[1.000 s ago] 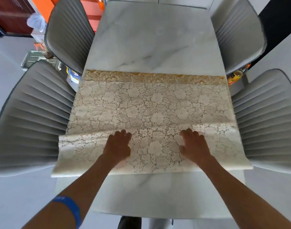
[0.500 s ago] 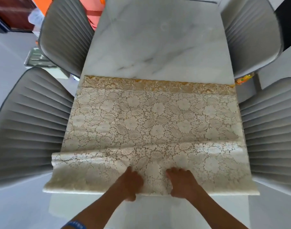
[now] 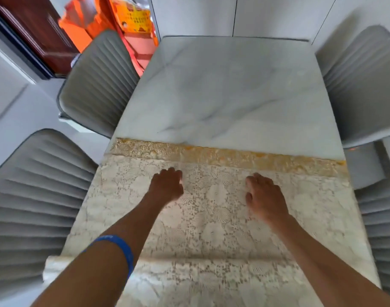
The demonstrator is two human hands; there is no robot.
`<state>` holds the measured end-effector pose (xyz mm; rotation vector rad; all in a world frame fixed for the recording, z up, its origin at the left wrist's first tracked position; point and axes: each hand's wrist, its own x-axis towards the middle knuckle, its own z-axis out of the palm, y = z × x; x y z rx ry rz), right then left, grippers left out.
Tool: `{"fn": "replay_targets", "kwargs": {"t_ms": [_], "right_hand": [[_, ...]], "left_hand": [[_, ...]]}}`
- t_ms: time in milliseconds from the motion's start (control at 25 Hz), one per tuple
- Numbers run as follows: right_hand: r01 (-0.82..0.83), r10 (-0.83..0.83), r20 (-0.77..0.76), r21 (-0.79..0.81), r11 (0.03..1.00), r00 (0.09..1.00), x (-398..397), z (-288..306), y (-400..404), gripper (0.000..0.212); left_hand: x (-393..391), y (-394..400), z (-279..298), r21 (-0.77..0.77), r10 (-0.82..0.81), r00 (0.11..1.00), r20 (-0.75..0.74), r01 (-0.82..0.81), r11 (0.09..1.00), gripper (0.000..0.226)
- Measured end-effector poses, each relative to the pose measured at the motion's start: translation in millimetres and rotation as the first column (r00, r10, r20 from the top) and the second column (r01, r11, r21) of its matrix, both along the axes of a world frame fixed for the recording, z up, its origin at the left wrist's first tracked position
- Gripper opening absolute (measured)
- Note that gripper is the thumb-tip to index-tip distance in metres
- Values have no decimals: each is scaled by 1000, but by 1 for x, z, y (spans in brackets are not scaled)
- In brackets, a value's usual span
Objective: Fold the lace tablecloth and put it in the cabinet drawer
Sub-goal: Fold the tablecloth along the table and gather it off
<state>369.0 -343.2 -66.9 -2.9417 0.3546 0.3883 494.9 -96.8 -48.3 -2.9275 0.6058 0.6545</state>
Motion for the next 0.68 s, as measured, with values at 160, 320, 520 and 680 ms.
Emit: {"fn": "replay_targets", "kwargs": {"t_ms": [160, 320, 520, 680], "right_hand": [[-14, 14, 3, 33, 999, 1000, 48, -11, -14, 55], [-9, 23, -76, 178, 984, 997, 63, -3, -31, 48], [-296, 297, -8, 51, 954, 955, 82, -4, -30, 27], [-215, 215, 37, 317, 924, 976, 85, 4, -44, 21]], "left_hand": [[55, -9, -17, 21, -72, 996, 50, 71, 997, 70], [79, 6, -18, -130, -29, 978, -209, 2, 991, 78], [82, 16, -17, -148, -187, 982, -40, 179, 973, 39], [93, 29, -11, -125, -167, 983, -78, 157, 980, 46]]}}
